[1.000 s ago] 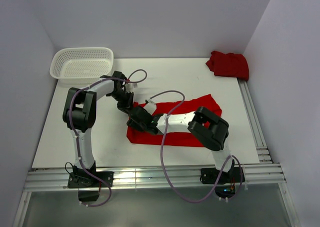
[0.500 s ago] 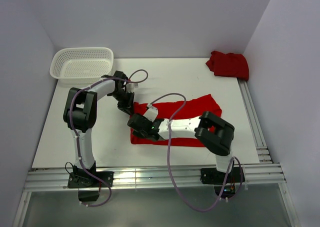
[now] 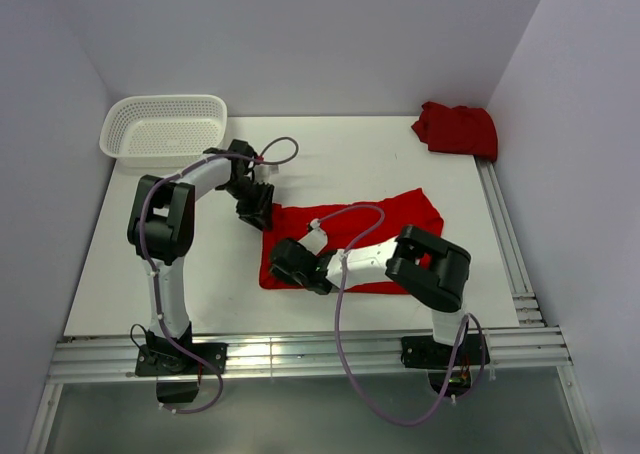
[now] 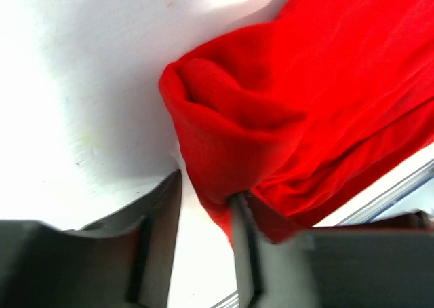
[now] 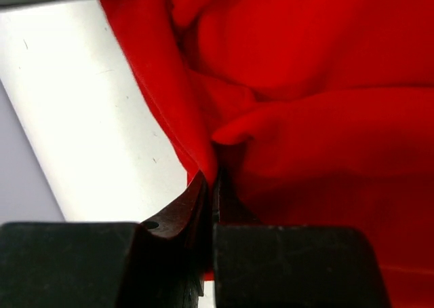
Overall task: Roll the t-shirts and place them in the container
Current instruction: Roll the tshirt
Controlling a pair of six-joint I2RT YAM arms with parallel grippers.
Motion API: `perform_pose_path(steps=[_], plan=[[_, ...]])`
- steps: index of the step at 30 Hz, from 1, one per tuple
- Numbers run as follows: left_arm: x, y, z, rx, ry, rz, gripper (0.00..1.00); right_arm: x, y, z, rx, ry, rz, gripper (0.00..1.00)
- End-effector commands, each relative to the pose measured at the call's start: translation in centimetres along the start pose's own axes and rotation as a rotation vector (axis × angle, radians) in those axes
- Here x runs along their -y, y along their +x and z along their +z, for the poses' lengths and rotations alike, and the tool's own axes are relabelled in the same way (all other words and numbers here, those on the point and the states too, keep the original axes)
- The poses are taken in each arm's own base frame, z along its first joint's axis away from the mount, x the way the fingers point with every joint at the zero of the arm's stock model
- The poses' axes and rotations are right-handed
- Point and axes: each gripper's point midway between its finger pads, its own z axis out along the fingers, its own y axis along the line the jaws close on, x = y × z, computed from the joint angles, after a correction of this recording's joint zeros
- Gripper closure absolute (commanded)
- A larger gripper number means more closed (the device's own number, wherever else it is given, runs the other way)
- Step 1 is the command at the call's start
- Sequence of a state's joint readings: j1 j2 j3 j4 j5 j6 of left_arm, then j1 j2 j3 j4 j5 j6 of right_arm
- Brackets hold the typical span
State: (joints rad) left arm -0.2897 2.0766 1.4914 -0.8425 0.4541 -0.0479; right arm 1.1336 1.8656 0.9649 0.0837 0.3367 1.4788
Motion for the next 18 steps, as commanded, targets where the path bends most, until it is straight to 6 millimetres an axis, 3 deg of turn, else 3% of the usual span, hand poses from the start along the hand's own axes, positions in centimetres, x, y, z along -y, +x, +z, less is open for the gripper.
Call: perform_pose_path(steps=[1, 6, 10, 13, 18], plan=[[1.6, -2.9, -2.0, 0.102, 0.052, 0.079, 0.59, 1.8, 1.9, 0.8, -0.055, 0.04, 0.032, 1.0], [3.0, -3.9, -3.8, 0.129, 0.147, 0.079, 0.49, 3.0, 2.4, 1.4, -0.063, 0.07, 0.047, 1.0], [2.8, -3.9, -5.1, 0.133, 0.213, 0.1, 0.45, 3.6, 2.4, 1.6, -0.068, 0.079, 0.057, 1.0], [2.4, -3.3, -5.7, 0.128, 0.248, 0.098, 0.44, 3.8, 2.3, 1.6, -0.07, 0.081, 0.058, 1.0], [1.3, -0.6, -4.9, 0.062, 0.309, 0.088, 0.41, 4.1, 2.1, 1.6, -0.071, 0.085, 0.053, 1.0]])
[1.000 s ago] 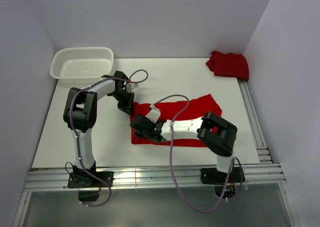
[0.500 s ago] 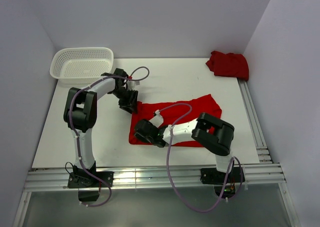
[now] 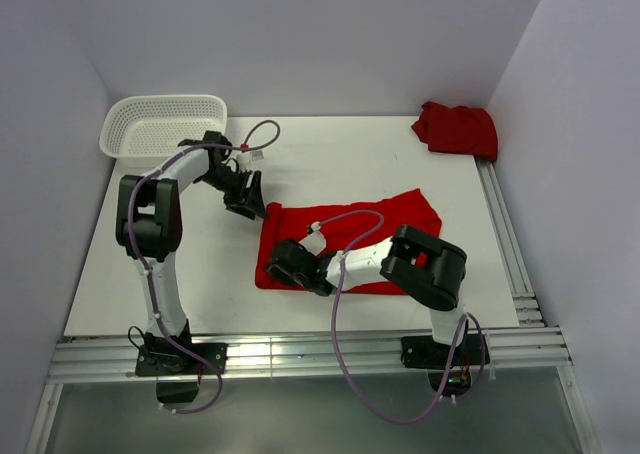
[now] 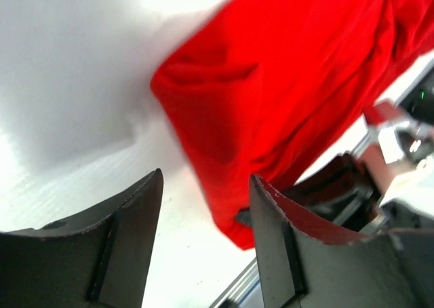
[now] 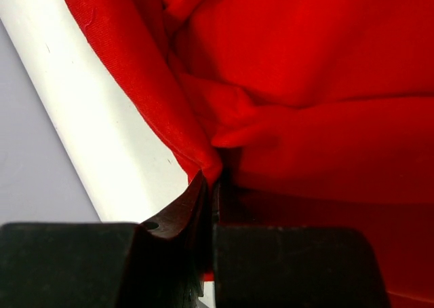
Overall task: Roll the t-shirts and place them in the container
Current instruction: Roll the tshirt
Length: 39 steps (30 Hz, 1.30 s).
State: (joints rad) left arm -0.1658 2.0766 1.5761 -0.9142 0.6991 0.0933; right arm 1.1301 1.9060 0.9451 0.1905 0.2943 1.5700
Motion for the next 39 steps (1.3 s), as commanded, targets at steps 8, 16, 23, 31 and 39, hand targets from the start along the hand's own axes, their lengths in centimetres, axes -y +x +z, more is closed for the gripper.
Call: perform_pose_path(steps=[8, 16, 23, 31, 39], plan=[[0.1, 4.7, 2.8, -0.102, 0.182, -0.034, 0.4, 5.4, 0.4, 0.5, -0.03, 0.129, -0.056, 1.0], [-1.1, 3.1, 4.2, -0.059, 0.105, -0.121, 0.72, 5.1, -0.1, 0.2, -0.014, 0.126, -0.12, 0.95], [-1.7, 1.9, 3.0, -0.018, -0.061, -0.117, 1.0, 3.4, -0.8, -1.7, 0.051, 0.121, -0.202, 0.66], [-1.6, 1.6, 2.9, -0.031, -0.128, -0.1, 1.0, 4.5, 0.4, -4.0, 0.087, 0.213, -0.29, 0.67], [-1.9, 1.7, 3.4, -0.044, -0.156, -0.098, 1.0, 4.3, 2.5, -3.5, 0.028, 0.169, -0.306, 0.88]])
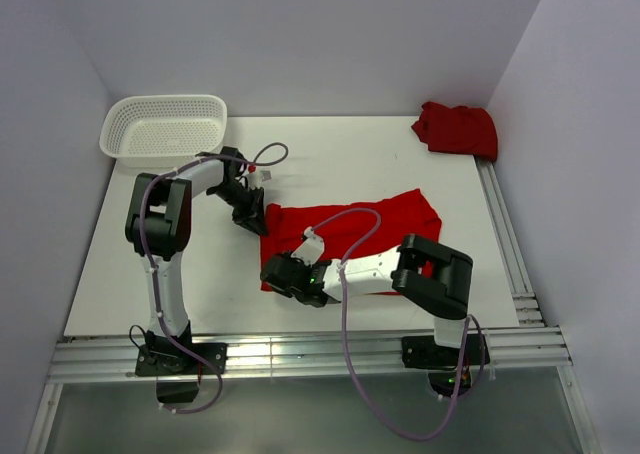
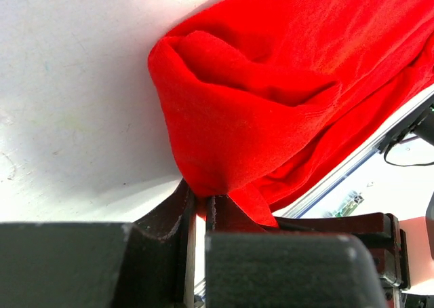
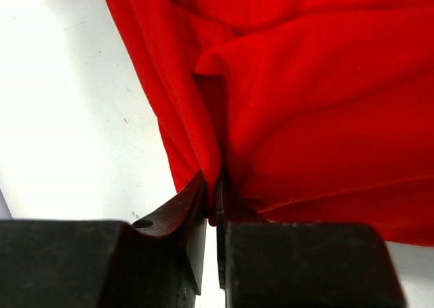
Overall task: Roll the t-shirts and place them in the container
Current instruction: Roll the tshirt
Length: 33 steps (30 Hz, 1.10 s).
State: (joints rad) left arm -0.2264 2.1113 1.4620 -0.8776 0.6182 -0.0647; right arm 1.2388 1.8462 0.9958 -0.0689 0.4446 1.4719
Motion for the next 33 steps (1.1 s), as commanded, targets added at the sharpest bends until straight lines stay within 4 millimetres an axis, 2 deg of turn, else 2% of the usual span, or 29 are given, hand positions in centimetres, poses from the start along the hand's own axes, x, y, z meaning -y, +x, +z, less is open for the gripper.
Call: perform_pose_path(steps=[1, 4, 5, 6, 8, 9, 11, 12, 13, 14, 15, 16, 18, 19, 21, 23, 27, 28, 29, 31, 33], plan=[[-0.8, -2.8, -0.7, 0.097, -0.089, 0.075, 1.0, 1.7, 1.9, -0.5, -0.06, 0.039, -0.089, 0.89], [-0.9, -2.8, -0.6, 0.094, -0.104, 0.078, 1.0, 1.4, 2.5, -0.6, -0.083, 0.031, -0.124, 0.89], [-0.9, -2.8, -0.7, 0.095, -0.107, 0.08, 1.0, 0.8, 2.3, -0.9, -0.078, 0.023, -0.128, 0.85], [-0.8, -2.8, -0.7, 0.094, -0.109, 0.082, 1.0, 1.1, 2.2, -1.1, -0.073, 0.042, -0.146, 0.76], [-0.8, -2.8, -0.7, 0.093, -0.117, 0.085, 1.0, -0.2, 1.6, -2.2, -0.053, 0.026, -0.16, 0.68], [-0.7, -2.8, -0.8, 0.093, -0.122, 0.089, 1.0, 0.2, 1.3, -2.7, -0.049, 0.053, -0.18, 0.61], [-0.6, -2.8, -0.8, 0.095, -0.127, 0.091, 1.0, -1.6, 0.3, -3.9, -0.024, 0.043, -0.191, 0.56], [-0.6, -2.8, -0.9, 0.096, -0.133, 0.093, 1.0, -1.0, -0.1, -4.6, -0.008, 0.082, -0.229, 0.53], [-0.5, -2.8, -0.9, 0.093, -0.135, 0.095, 1.0, -1.4, -0.4, -5.0, 0.001, 0.089, -0.236, 0.53], [-0.5, -2.7, -0.9, 0.092, -0.139, 0.097, 1.0, -2.9, -1.0, -5.9, 0.014, 0.068, -0.233, 0.52], [-0.3, -2.9, -1.0, 0.096, -0.141, 0.103, 1.0, -2.8, -1.4, -6.4, 0.032, 0.088, -0.26, 0.51], [-0.3, -2.8, -1.0, 0.093, -0.146, 0.102, 1.0, -4.2, -1.7, -7.2, 0.04, 0.067, -0.256, 0.51], [-0.1, -2.9, -1.1, 0.095, -0.151, 0.109, 1.0, -4.5, -2.8, -7.7, 0.082, 0.09, -0.286, 0.5], [0.0, -2.8, -1.0, 0.091, -0.151, 0.11, 1.0, -5.4, -3.2, -7.8, 0.101, 0.08, -0.285, 0.5], [0.1, -2.7, -1.0, 0.089, -0.155, 0.113, 1.0, -5.8, -3.8, -7.5, 0.121, 0.095, -0.311, 0.49], [0.3, -2.7, -0.9, 0.087, -0.156, 0.116, 1.0, -6.8, -5.0, -6.0, 0.165, 0.115, -0.343, 0.49], [0.6, -2.8, -1.1, 0.09, -0.166, 0.122, 1.0, -7.3, -6.8, -2.4, 0.217, 0.187, -0.417, 0.49], [0.6, -2.7, -1.1, 0.088, -0.169, 0.122, 1.0, -7.5, -6.8, -1.4, 0.222, 0.197, -0.429, 0.5], [0.7, -2.7, -1.1, 0.085, -0.169, 0.124, 1.0, -7.5, -7.5, -0.7, 0.233, 0.209, -0.429, 0.5], [0.8, -2.8, -1.2, 0.088, -0.173, 0.124, 1.0, -8.3, -7.8, 0.4, 0.245, 0.193, -0.441, 0.5], [0.9, -2.7, -1.2, 0.085, -0.176, 0.124, 1.0, -8.2, -8.4, 1.0, 0.26, 0.213, -0.445, 0.5]])
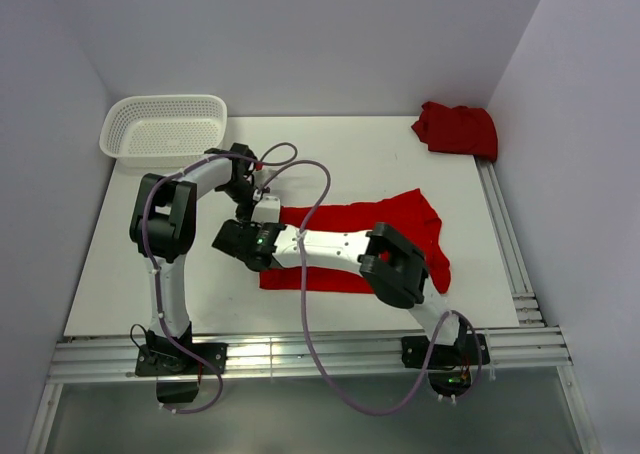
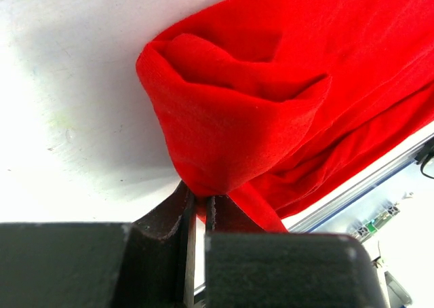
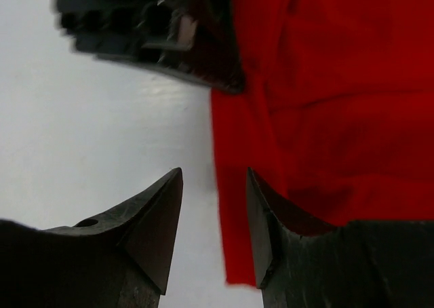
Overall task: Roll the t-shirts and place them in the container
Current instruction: Roll the tshirt
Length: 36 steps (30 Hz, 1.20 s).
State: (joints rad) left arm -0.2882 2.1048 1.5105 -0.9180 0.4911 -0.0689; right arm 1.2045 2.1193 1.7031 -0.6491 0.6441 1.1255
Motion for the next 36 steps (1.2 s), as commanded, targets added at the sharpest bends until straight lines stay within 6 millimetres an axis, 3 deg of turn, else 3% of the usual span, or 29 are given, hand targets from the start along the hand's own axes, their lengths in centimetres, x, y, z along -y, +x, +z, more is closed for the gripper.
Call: perform_pose_path(steps=[1, 8, 17, 27, 34, 36], plan=[[0.2, -2.6, -1.5, 0.105, -0.054, 0.064, 1.0, 0.0, -2.7, 0.8, 0.084, 0.048, -0.038, 0.51], [0.4, -2.5, -1.7, 0.105, -0.066, 0.064, 1.0, 0.0, -1.8, 2.1, 0.075, 0.079, -0.08, 0.5], [0.1, -2.3, -1.4, 0.096, -0.073, 0.063, 1.0, 0.9, 1.4, 3.7, -0.001, 0.143, -0.118, 0.5], [0.0, -2.6, -1.1, 0.093, -0.071, 0.062, 1.0, 4.8, 6.1, 2.5, -0.084, 0.319, -0.178, 0.49], [0.1, -3.0, -1.0, 0.091, -0.064, 0.06, 1.0, 5.8, 8.9, 2.0, -0.156, 0.333, -0.207, 0.49], [0.2, -3.0, -1.0, 0.089, -0.059, 0.058, 1.0, 5.8, 9.4, 2.3, -0.17, 0.318, -0.205, 0.54]])
